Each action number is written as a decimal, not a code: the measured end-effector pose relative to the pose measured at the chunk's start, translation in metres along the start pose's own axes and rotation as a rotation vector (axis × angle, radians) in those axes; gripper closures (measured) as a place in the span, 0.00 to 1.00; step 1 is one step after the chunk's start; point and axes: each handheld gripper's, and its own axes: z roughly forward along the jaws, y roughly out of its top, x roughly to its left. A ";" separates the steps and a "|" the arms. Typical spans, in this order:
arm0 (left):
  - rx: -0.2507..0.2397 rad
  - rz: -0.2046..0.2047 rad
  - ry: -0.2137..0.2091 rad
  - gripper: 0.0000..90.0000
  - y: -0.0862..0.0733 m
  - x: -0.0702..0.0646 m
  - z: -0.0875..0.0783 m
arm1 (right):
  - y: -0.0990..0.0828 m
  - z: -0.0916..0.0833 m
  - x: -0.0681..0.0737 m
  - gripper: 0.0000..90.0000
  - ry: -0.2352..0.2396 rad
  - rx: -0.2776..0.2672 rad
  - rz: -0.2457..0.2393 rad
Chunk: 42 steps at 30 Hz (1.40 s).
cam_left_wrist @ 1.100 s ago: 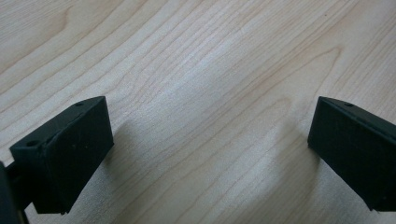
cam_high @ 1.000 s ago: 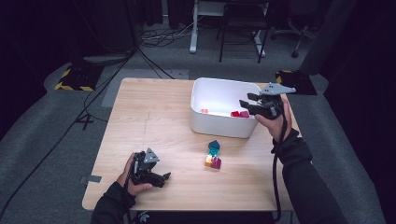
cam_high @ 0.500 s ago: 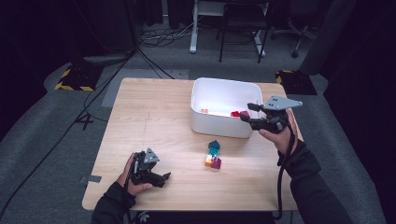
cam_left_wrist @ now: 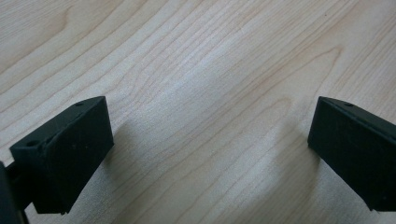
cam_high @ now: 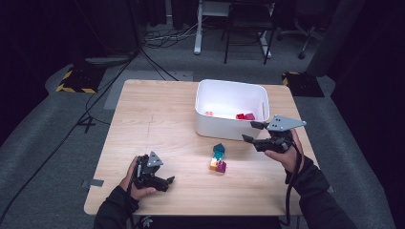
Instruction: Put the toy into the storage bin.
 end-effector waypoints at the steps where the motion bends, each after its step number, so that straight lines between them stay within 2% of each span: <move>1: 0.001 -0.001 0.001 0.00 0.000 0.000 0.000 | -0.003 0.001 0.002 0.42 -0.004 -0.001 -0.001; 13: 0.000 0.000 0.001 0.00 0.000 0.000 0.000 | -0.029 0.012 0.020 0.38 0.057 0.011 0.017; 21: 0.000 0.001 0.000 0.00 0.000 0.000 0.000 | -0.046 0.027 0.033 0.37 0.094 0.061 0.017; 25: -0.001 0.001 0.000 0.00 0.000 0.000 0.000 | -0.053 0.034 0.039 0.36 0.111 0.085 -0.003; 30: -0.001 0.000 0.000 0.00 0.000 0.000 0.000 | -0.059 0.044 0.045 0.35 0.136 0.112 -0.003; 32: -0.001 0.000 0.000 0.00 0.000 0.000 0.000 | -0.061 0.047 0.048 0.35 0.162 0.101 0.014; 33: -0.001 0.001 0.000 0.00 0.000 0.000 0.000 | -0.062 0.049 0.048 0.35 0.167 0.108 0.000; 35: 0.000 0.001 0.000 0.00 0.000 0.000 0.000 | -0.063 0.051 0.051 0.35 0.178 0.117 0.007; 39: 0.000 0.001 0.000 0.00 0.000 0.000 0.000 | -0.067 0.058 0.056 0.35 0.206 0.122 -0.011; 42: 0.000 0.000 0.001 0.00 0.000 0.000 0.000 | -0.069 0.063 0.063 0.35 0.223 0.131 0.007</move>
